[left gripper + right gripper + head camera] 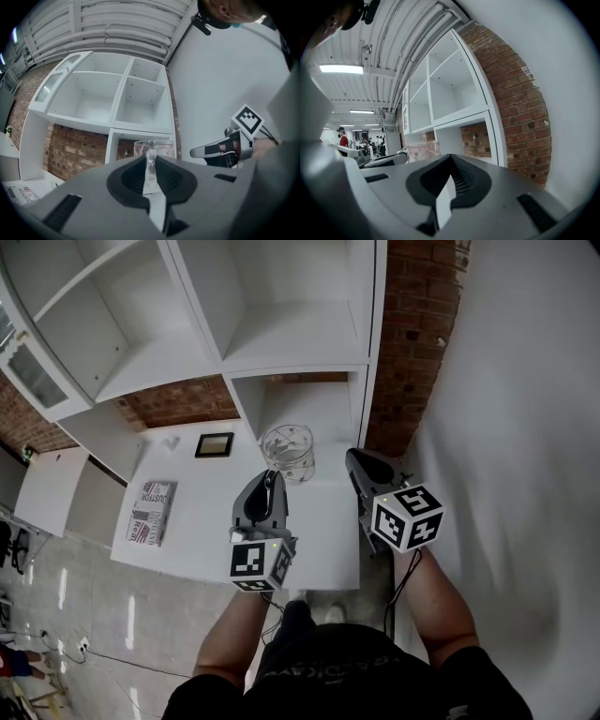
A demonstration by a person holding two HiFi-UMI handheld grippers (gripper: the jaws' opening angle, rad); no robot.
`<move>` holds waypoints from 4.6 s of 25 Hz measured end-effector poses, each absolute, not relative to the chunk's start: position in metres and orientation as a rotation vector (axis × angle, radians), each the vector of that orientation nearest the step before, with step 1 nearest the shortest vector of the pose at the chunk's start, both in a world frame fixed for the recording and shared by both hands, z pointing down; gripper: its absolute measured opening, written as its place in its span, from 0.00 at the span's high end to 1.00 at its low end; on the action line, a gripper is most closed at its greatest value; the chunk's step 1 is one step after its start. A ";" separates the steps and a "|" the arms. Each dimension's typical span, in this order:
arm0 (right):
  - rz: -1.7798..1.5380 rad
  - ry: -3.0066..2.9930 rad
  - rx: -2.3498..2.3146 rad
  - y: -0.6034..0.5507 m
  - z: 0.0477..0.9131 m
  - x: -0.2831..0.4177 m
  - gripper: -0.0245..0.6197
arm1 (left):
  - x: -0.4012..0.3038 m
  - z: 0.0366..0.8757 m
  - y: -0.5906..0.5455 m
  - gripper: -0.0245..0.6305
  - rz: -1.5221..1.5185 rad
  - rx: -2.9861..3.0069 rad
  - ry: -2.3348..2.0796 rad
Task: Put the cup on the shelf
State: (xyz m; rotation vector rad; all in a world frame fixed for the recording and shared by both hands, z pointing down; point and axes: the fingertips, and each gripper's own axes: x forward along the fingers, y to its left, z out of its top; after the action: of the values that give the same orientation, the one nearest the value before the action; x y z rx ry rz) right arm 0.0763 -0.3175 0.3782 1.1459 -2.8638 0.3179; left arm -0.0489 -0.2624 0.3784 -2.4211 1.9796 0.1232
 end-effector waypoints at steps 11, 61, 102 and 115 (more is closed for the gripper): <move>0.390 -2.793 1.234 -0.364 0.403 0.067 0.96 | -0.062 0.408 -0.334 0.91 0.131 -2.440 1.948; 0.597 -2.653 1.290 -0.436 0.478 0.039 0.96 | -0.073 0.491 -0.494 0.90 -0.240 -2.524 2.055; 0.386 -2.745 1.069 -0.253 0.450 0.004 0.96 | -0.105 0.445 -0.216 0.96 -0.173 -2.575 2.104; 0.394 -2.683 1.287 -0.161 0.441 -0.061 0.96 | -0.155 0.438 -0.137 0.96 -0.186 -2.779 1.812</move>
State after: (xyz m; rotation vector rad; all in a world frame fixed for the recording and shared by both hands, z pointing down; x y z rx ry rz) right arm -0.0615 -0.1610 0.4408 1.2868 -2.6826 0.3938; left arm -0.1547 -0.1371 0.4376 -2.7790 1.8123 -0.1863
